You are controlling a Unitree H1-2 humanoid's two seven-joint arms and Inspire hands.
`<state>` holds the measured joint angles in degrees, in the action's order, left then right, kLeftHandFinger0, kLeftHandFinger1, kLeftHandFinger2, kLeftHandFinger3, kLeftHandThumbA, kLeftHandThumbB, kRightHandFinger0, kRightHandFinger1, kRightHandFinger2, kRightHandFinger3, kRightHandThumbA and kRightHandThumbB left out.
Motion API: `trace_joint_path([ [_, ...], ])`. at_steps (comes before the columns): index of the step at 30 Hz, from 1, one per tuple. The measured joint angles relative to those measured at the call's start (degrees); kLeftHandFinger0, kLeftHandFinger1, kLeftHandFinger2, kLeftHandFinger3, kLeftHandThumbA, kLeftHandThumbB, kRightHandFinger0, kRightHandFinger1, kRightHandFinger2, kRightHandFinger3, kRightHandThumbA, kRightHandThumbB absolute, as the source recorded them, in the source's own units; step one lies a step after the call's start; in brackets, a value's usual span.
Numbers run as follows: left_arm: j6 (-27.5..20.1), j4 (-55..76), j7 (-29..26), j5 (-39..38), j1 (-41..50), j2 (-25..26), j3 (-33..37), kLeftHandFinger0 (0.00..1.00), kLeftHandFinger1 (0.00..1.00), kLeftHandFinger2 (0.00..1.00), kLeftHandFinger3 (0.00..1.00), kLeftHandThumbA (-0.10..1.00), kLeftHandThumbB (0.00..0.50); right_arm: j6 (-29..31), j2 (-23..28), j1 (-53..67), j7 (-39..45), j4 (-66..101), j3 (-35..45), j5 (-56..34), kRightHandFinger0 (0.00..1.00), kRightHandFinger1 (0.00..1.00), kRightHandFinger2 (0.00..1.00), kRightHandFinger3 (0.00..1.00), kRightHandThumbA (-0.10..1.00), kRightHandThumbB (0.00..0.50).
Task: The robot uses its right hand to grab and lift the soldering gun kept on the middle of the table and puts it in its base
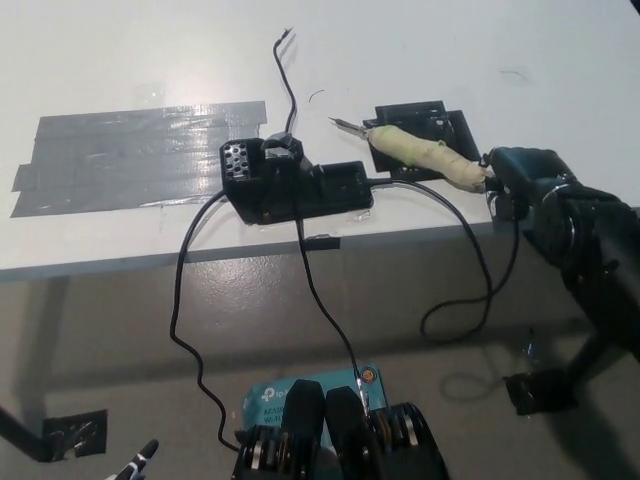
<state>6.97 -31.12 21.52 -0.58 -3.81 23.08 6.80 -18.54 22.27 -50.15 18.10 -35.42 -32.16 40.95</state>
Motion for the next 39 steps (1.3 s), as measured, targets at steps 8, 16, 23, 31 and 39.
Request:
trace_joint_path([
  [8,-0.1,-0.9,0.0,0.0,0.0,0.0,0.0,0.0,0.0,0.12,0.42,1.0,0.5,2.5,2.8,2.1,0.2,3.4,-0.3,0.3,0.04,0.2,0.17,0.41,-0.1,0.125],
  [16,-0.1,-1.0,0.0,0.1,0.1,0.1,-0.1,0.0,0.0,0.16,0.49,1.0,0.5,4.5,5.2,3.5,0.6,5.3,0.5,0.0,0.18,0.34,0.29,0.48,-0.1,0.163],
  [23,-0.1,-1.0,0.0,0.2,0.4,0.2,-0.2,0.0,0.0,0.13,0.48,1.0,0.5,5.6,5.5,5.4,-0.3,7.0,2.3,0.4,1.0,1.0,1.0,1.0,0.37,0.14],
  [31,0.0,-1.0,0.0,0.3,0.4,0.2,-0.2,0.0,0.0,0.16,0.47,1.0,0.5,4.2,5.1,5.2,0.1,8.9,-0.4,4.5,1.0,1.0,1.0,1.0,0.37,0.358],
  [39,0.0,-1.0,0.0,0.4,0.4,0.2,-0.2,0.0,0.0,0.2,0.49,1.0,0.5,2.3,2.9,5.1,1.9,11.3,-1.3,7.5,1.0,1.0,1.0,1.0,0.34,0.448],
])
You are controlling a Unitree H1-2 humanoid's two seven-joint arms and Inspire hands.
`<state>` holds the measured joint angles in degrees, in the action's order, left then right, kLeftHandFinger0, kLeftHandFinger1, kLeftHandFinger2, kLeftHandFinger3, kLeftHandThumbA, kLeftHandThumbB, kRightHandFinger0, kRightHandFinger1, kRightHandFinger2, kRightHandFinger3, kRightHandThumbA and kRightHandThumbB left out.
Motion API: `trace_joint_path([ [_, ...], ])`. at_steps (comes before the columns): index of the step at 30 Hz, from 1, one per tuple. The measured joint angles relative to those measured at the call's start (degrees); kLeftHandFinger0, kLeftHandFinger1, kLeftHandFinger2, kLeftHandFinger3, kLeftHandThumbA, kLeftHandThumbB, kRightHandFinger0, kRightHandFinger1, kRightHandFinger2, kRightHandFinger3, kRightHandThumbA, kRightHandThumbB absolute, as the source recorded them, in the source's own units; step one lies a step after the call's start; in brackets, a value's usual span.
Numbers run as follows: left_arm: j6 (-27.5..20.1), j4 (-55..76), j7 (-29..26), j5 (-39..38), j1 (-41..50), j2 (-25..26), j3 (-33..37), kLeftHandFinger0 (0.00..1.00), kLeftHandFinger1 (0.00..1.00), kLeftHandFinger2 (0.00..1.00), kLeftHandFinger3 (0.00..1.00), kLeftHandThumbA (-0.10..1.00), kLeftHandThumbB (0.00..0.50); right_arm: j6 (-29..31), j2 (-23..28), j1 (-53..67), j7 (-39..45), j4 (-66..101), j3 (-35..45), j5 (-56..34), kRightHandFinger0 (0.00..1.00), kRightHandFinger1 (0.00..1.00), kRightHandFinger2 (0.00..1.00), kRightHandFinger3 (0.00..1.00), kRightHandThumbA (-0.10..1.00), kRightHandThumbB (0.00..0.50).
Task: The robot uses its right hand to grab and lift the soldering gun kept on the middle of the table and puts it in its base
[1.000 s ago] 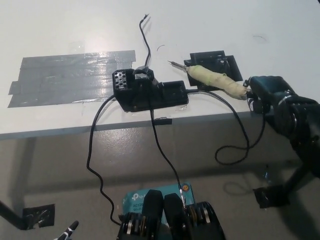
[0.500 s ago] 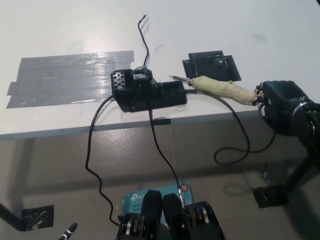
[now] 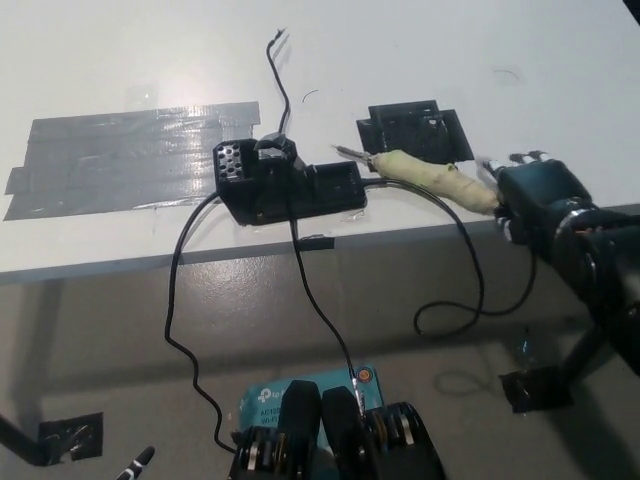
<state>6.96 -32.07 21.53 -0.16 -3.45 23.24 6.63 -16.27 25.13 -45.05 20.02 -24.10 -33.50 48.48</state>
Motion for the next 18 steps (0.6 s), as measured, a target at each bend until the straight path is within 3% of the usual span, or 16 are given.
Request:
trace_joint_path([
  [8,0.0,-0.5,0.3,-0.3,0.0,0.0,-0.5,0.0,0.0,0.17,0.45,1.0,0.5,-1.5,-2.2,-0.8,2.5,1.6,0.3,1.1,1.0,1.0,1.0,1.0,0.33,0.417],
  [12,-0.1,-0.9,0.5,-0.4,-0.1,0.0,-0.6,0.0,0.0,0.19,0.44,1.0,0.5,-2.5,-2.6,-1.7,3.8,1.6,0.7,1.2,1.0,1.0,1.0,1.0,0.37,0.432],
  [18,-0.5,-1.7,0.8,-0.4,-0.3,0.0,-0.6,0.0,0.0,0.2,0.46,1.0,0.5,-3.8,-3.6,-3.0,6.1,1.8,1.0,1.2,1.0,1.0,1.0,1.0,0.27,0.375],
])
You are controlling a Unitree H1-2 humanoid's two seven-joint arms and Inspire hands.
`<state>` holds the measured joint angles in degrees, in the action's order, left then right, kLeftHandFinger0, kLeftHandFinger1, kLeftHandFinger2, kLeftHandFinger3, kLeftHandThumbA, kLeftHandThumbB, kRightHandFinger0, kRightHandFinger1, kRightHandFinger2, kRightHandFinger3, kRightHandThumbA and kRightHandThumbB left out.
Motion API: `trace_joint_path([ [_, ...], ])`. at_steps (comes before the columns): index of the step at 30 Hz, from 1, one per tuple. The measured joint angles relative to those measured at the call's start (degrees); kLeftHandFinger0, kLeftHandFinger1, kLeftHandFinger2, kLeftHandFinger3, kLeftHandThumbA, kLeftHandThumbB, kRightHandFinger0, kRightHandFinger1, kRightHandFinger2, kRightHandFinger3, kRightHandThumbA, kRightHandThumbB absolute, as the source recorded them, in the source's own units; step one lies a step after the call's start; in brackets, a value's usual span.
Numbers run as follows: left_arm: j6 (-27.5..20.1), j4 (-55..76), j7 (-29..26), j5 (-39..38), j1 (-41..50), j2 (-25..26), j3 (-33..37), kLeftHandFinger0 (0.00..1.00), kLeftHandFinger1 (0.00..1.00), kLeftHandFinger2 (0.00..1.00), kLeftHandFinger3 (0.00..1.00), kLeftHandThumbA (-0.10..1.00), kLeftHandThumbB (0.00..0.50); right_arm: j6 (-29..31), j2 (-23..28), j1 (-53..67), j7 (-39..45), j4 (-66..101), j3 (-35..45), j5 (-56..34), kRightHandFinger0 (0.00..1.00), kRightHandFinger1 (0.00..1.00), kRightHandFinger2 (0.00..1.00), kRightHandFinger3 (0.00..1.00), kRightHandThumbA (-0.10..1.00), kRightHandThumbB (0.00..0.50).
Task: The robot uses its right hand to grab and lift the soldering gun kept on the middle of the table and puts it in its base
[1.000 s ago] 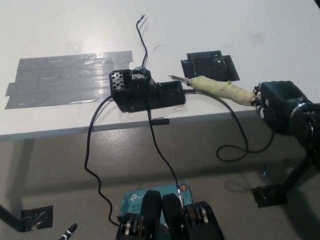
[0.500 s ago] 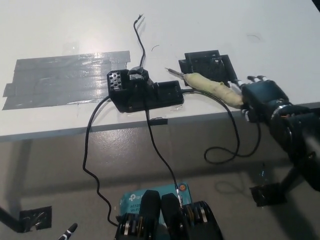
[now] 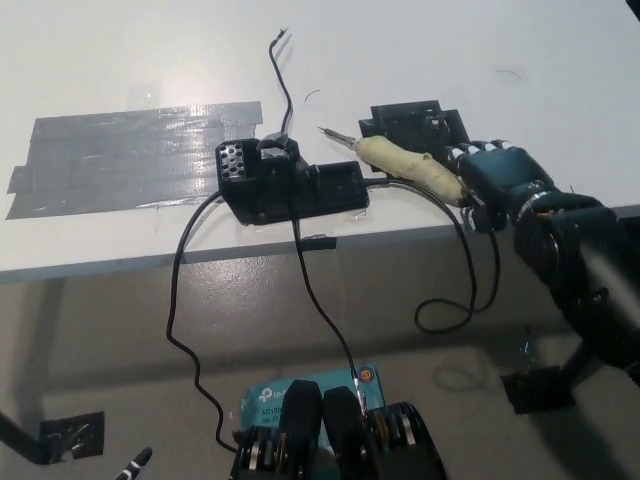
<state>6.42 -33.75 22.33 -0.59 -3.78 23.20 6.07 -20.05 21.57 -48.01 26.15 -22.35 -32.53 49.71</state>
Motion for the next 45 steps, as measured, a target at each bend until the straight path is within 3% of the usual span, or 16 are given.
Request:
trace_joint_path([
  [4,-0.1,0.1,0.2,0.0,0.0,0.0,0.0,0.0,0.0,0.17,0.43,1.0,0.5,-1.2,-0.4,-1.2,2.5,0.0,0.0,-0.1,1.0,1.0,1.0,1.0,0.16,0.38],
  [5,-0.1,0.3,0.2,-0.1,0.0,0.0,-0.1,0.0,0.0,0.19,0.44,1.0,0.5,-1.6,-0.5,-1.7,3.2,-0.1,0.1,-0.2,1.0,1.0,1.0,1.0,0.15,0.41],
  [6,-0.1,0.5,0.3,-0.1,0.0,0.0,-0.1,0.0,0.0,0.18,0.44,1.0,0.5,-2.1,-0.6,-2.3,4.2,-0.1,0.1,-0.3,1.0,1.0,1.0,1.0,0.17,0.454],
  [8,-0.1,0.6,0.3,-0.1,0.0,0.0,-0.1,0.0,0.0,0.18,0.42,1.0,0.5,-2.9,-0.8,-3.6,6.5,-0.5,0.2,-0.4,1.0,1.0,1.0,1.0,0.25,0.497],
  [9,-0.1,0.6,0.3,-0.1,0.0,0.0,-0.1,0.0,0.0,0.18,0.41,1.0,0.5,-3.2,-0.8,-4.1,7.6,-0.7,0.3,-0.4,1.0,1.0,1.0,1.0,0.26,0.5],
  [12,-0.1,0.6,0.3,-0.1,-0.1,0.0,-0.1,0.0,0.0,0.19,0.44,1.0,0.5,-3.8,-1.1,-5.5,11.2,-1.3,0.6,-0.3,1.0,1.0,1.0,1.0,0.45,0.5],
  [16,-0.1,0.6,0.4,-0.1,-0.1,-0.1,-0.1,0.0,0.0,0.16,0.41,1.0,0.5,-4.5,-1.5,-6.1,16.2,-1.9,1.4,-0.2,1.0,1.0,1.0,1.0,0.58,0.5],
  [20,-0.1,0.5,0.4,-0.1,-0.1,-0.1,-0.1,0.0,0.0,0.13,0.41,1.0,0.5,-4.8,-1.5,-6.7,20.8,-2.3,1.5,-0.2,1.0,1.0,1.0,1.0,0.57,0.5],
  [22,-0.2,0.5,0.4,-0.1,-0.1,-0.1,-0.1,0.0,0.0,0.13,0.39,1.0,0.5,-5.0,-1.5,-7.8,23.8,-2.6,2.4,-0.2,1.0,1.0,1.0,1.0,0.45,0.5],
  [26,-0.5,0.5,0.6,-0.2,-0.1,-0.1,-0.1,0.0,0.0,0.14,0.38,1.0,0.5,-5.8,-3.5,-10.0,26.9,-3.3,8.2,1.4,1.0,1.0,1.0,1.0,0.35,0.49],
  [27,-0.5,0.5,0.6,-0.2,-0.1,-0.1,-0.2,0.0,0.0,0.13,0.39,1.0,0.5,-5.9,-4.6,-10.3,26.8,-3.3,10.3,2.1,1.0,1.0,1.0,1.0,0.36,0.432],
  [30,-0.6,0.5,0.7,-0.2,-0.1,-0.1,-0.2,0.0,0.0,0.17,0.38,1.0,0.5,-6.1,-7.6,-10.4,25.8,-3.6,13.6,3.9,1.0,1.0,1.0,1.0,0.37,0.428],
  [32,-0.6,0.3,0.8,-0.2,-0.1,-0.1,-0.2,0.0,0.0,0.22,0.43,1.0,0.5,-6.2,-10.2,-10.3,24.0,-3.9,15.3,5.2,1.0,1.0,1.0,1.0,0.39,0.455],
  [37,-0.6,-0.2,0.8,-0.2,-0.2,-0.2,-0.2,0.0,0.0,0.11,0.35,1.0,0.5,-6.2,-13.1,-10.3,19.2,-4.4,16.4,7.3,1.0,1.0,1.0,1.0,0.38,0.438],
  [40,-0.6,-0.6,0.9,-0.2,-0.2,-0.3,-0.2,0.0,0.0,0.15,0.4,1.0,0.5,-6.2,-13.9,-10.3,15.8,-4.6,17.0,7.9,1.0,1.0,1.0,1.0,0.33,0.459],
  [45,-0.6,-0.6,1.2,-0.2,-0.2,-0.5,-0.2,0.0,0.0,0.11,0.33,1.0,0.5,-6.2,-14.6,-9.9,10.6,-5.4,17.9,8.7,1.0,1.0,1.0,1.0,0.34,0.48],
])
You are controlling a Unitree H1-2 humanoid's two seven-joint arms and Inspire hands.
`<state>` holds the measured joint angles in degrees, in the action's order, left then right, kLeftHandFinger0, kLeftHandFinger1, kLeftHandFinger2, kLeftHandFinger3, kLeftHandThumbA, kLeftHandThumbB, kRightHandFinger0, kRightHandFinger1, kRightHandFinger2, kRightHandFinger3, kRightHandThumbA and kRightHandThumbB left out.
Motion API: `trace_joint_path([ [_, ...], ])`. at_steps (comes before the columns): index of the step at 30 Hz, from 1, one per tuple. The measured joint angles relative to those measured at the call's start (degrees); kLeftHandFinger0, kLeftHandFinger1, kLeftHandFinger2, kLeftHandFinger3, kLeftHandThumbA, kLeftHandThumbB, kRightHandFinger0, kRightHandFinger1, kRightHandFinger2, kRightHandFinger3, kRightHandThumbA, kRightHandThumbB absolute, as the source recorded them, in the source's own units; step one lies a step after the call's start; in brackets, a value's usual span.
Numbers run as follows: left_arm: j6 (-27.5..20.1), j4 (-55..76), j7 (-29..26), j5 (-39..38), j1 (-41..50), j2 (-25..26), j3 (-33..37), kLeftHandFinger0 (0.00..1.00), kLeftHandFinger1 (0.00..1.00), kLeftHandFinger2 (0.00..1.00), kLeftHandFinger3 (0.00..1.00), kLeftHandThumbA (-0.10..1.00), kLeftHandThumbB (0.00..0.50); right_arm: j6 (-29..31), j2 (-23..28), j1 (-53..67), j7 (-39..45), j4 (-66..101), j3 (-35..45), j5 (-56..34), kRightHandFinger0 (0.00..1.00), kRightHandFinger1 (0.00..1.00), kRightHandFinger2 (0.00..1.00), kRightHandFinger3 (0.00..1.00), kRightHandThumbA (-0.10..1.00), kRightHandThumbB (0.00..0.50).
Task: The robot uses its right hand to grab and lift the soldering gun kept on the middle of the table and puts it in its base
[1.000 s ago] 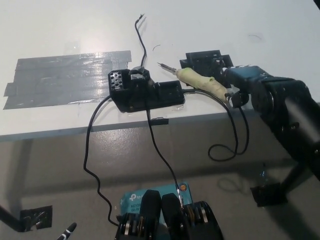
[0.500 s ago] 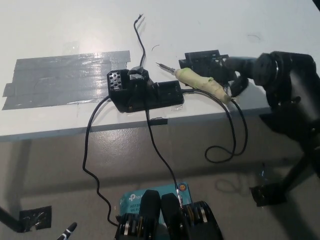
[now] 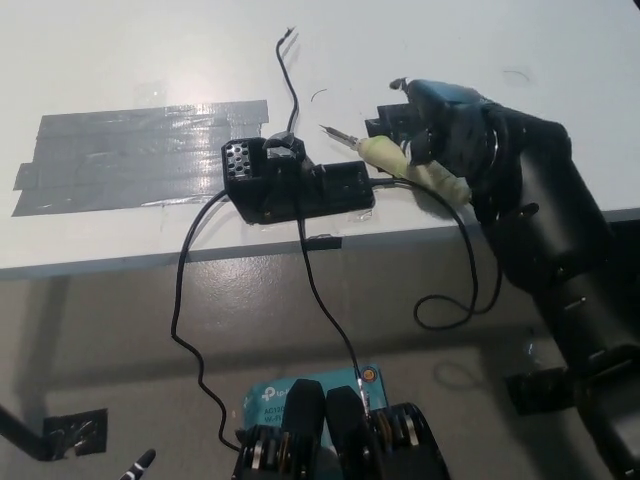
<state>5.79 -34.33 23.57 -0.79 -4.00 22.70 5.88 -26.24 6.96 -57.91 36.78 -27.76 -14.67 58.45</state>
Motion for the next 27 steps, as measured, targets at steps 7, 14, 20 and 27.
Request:
trace_joint_path([
  [7,0.0,0.4,0.0,0.1,-0.1,-0.9,0.4,0.0,0.0,0.11,0.38,1.0,0.5,0.1,1.2,1.4,-6.9,-3.5,-3.4,1.2,1.0,1.0,1.0,1.0,0.38,0.5],
  [14,0.1,1.2,0.0,0.5,-0.8,-1.1,0.8,0.0,0.0,0.15,0.39,1.0,0.5,0.1,2.9,2.9,-12.9,-7.2,-6.3,1.1,1.0,1.0,1.0,1.0,0.39,0.5],
  [20,0.1,1.9,0.1,0.9,-0.8,-1.6,1.1,0.0,0.0,0.1,0.38,1.0,0.5,0.1,2.7,3.0,-15.9,-8.9,-7.9,0.6,1.0,1.0,1.0,1.0,0.4,0.499],
  [27,0.1,2.5,0.1,1.2,-0.8,-1.6,1.1,0.0,0.0,0.16,0.38,1.0,0.5,0.0,2.7,3.0,-16.4,-9.9,-8.5,-0.7,1.0,1.0,1.0,1.0,0.43,0.382],
])
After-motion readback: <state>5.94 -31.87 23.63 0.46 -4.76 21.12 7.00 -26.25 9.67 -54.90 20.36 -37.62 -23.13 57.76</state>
